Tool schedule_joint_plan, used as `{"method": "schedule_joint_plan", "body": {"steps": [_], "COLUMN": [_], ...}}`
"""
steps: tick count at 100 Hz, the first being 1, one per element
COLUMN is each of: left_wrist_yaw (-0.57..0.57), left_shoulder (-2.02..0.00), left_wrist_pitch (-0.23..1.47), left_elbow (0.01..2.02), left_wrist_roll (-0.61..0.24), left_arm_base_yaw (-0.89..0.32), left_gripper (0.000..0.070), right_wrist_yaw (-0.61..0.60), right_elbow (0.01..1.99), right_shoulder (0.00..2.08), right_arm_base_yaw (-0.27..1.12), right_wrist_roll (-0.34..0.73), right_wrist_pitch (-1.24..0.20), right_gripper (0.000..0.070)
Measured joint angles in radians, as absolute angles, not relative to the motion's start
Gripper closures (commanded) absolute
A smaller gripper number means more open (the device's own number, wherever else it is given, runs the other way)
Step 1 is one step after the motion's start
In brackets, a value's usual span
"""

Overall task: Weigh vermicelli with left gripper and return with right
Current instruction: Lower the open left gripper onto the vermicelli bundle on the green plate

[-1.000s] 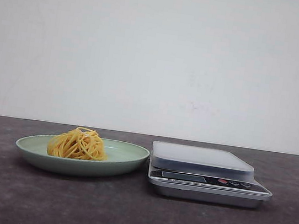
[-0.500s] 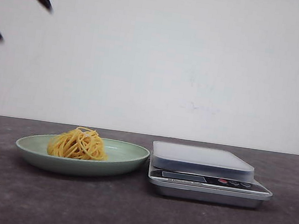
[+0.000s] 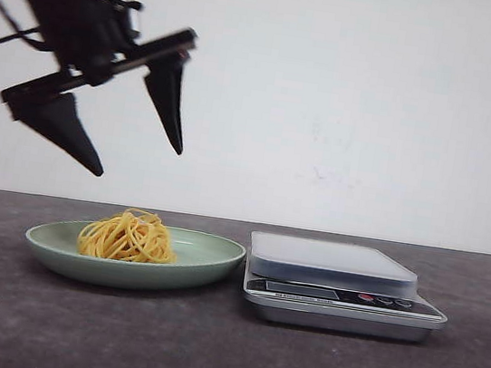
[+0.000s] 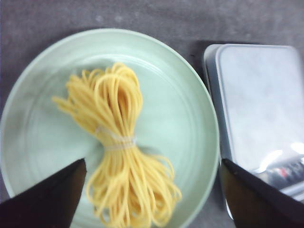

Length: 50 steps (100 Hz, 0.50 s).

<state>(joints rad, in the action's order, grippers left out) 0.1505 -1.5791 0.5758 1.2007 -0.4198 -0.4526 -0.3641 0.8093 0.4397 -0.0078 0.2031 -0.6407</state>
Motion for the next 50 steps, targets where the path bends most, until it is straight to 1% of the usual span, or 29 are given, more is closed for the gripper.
{"method": "schedule_joint_plan", "body": {"steps": [8, 13, 19, 50], "left_wrist_yaw": [0.110, 0.106, 0.106, 0.106], "left_shoulder": [-1.648, -1.685, -1.718, -1.789], "left_wrist_pitch": [0.658, 0.699, 0.730, 0.805], "left_elbow": [1.303, 1.356, 1.397, 1.404], "left_wrist_roll": [-0.402, -0.392, -0.385, -0.384], "left_arm_base_yaw": [-0.463, -0.466, -0.466, -0.467], "left_gripper": [0.0163, 0.0166, 0.0192, 0.0192], "right_wrist_yaw": [-0.364, -0.364, -0.364, -0.364], "right_elbow": [0.809, 0.809, 0.809, 0.809], "right_shoulder": [0.450, 0.453, 0.453, 0.453], "right_arm_base_yaw": [-0.008, -0.008, -0.008, -0.008], "right_wrist_roll": [0.188, 0.181, 0.175, 0.160], "right_wrist_pitch": [-0.656, -0.665, -0.670, -0.669], "right_gripper": [0.0147, 0.0147, 0.0147, 0.0148]}}
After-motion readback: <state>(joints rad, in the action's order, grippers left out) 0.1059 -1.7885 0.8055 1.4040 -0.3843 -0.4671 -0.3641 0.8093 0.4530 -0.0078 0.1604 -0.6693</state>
